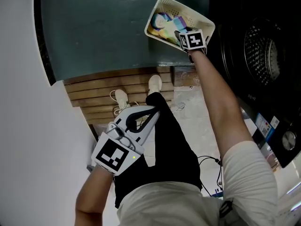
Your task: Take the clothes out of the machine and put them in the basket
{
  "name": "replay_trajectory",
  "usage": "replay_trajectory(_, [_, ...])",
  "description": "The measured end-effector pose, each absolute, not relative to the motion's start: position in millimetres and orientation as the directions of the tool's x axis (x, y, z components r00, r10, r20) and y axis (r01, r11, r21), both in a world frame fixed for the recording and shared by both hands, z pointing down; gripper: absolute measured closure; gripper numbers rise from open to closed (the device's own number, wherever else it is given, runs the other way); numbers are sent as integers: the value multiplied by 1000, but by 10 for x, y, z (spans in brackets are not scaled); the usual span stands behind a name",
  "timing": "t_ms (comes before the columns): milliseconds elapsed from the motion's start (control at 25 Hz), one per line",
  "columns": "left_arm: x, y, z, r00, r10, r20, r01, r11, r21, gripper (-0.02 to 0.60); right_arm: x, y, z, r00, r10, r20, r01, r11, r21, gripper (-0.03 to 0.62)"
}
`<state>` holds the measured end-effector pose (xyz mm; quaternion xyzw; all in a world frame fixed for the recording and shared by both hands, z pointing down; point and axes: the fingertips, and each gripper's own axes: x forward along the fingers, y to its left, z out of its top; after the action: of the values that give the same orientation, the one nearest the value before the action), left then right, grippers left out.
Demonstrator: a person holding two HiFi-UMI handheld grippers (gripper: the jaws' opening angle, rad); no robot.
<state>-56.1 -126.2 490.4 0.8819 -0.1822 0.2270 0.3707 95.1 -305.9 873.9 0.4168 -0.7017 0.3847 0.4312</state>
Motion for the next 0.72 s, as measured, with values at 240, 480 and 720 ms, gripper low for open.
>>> replay_trajectory(240, [-550, -1259, 4720, 841, -145, 521, -466, -684, 561, 584, 1005, -3000, 8438, -274, -295, 916, -931, 321, -175, 352])
replay_trajectory(480, [-466, -1125, 4481, 851, -134, 507, -445, -697, 562, 584, 958, -2839, 8041, -310, -320, 895, -923, 328, -202, 353])
replay_trajectory(720, [-472, -1048, 4181, 860, -96, 502, -389, -759, 522, 584, 896, -2661, 7558, -339, -347, 874, -909, 362, -208, 366])
